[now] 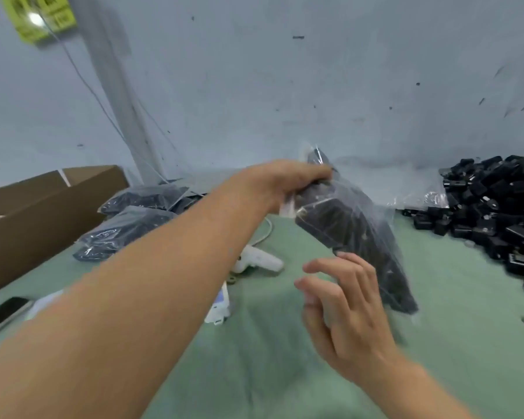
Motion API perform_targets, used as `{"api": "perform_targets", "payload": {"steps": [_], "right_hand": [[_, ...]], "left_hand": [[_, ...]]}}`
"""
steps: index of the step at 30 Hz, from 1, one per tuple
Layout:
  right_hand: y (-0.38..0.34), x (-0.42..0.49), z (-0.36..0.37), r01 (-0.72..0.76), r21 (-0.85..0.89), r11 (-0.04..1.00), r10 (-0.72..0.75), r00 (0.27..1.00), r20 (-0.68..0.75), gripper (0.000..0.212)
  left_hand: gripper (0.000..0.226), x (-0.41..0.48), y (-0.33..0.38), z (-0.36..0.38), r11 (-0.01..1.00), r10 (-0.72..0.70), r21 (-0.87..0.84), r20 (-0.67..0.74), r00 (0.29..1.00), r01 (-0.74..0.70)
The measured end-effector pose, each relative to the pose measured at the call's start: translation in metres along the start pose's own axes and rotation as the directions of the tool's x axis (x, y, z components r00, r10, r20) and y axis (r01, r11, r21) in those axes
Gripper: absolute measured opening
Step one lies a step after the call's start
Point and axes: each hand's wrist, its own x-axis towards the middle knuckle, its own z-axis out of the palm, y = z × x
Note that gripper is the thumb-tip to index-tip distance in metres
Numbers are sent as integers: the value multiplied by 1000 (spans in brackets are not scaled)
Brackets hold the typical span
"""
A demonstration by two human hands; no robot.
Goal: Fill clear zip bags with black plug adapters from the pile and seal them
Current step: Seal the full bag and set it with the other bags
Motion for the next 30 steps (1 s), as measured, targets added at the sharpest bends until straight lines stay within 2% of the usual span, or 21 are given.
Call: {"api": "perform_targets", "payload": {"steps": [3,5,7,9,10,14,17,18,20,22,25,27,30], "right_hand": [[7,46,48,-145,62,987,145,989,7,21],[12,74,86,-249,68,966,248,968,26,24],[18,93,125,-331,79,940,328,943,56,29],[25,102,163,-386,103,917,378,922,90,33],[30,103,182,-407,116,906,395,912,111,34],[45,103,252,-437,125,891,394,880,265,35],[51,107,293,-402,117,908,342,873,347,30],[51,109,301,-402,122,907,337,869,363,30],[48,113,309,-410,131,903,336,862,378,28],[43,115,304,-424,128,897,346,852,393,28],[35,119,271,-431,89,898,356,830,429,30],[33,123,239,-437,39,899,379,818,433,30],[42,123,174,-525,-28,851,492,776,394,32]], "left_hand": [[23,2,27,-80,977,88,-160,-294,952,-140],[9,5,25,-134,909,127,-283,-514,849,-307],[16,14,8,-185,794,132,-356,-690,712,-493],[14,27,-19,-230,678,87,-408,-782,618,-611],[18,36,-37,-251,655,41,-440,-791,610,-614],[37,71,-128,-311,749,-191,-518,-767,613,-414],[35,83,-182,-332,780,-315,-545,-767,560,-308],[33,81,-189,-338,760,-344,-573,-754,559,-306],[30,71,-192,-345,732,-400,-635,-695,598,-248],[23,56,-186,-343,775,-447,-625,-643,622,-90],[20,33,-163,-322,850,-429,-525,-637,640,46],[22,24,-139,-295,912,-340,-408,-672,658,54],[17,22,-96,-221,979,-167,-201,-648,743,45]]}}
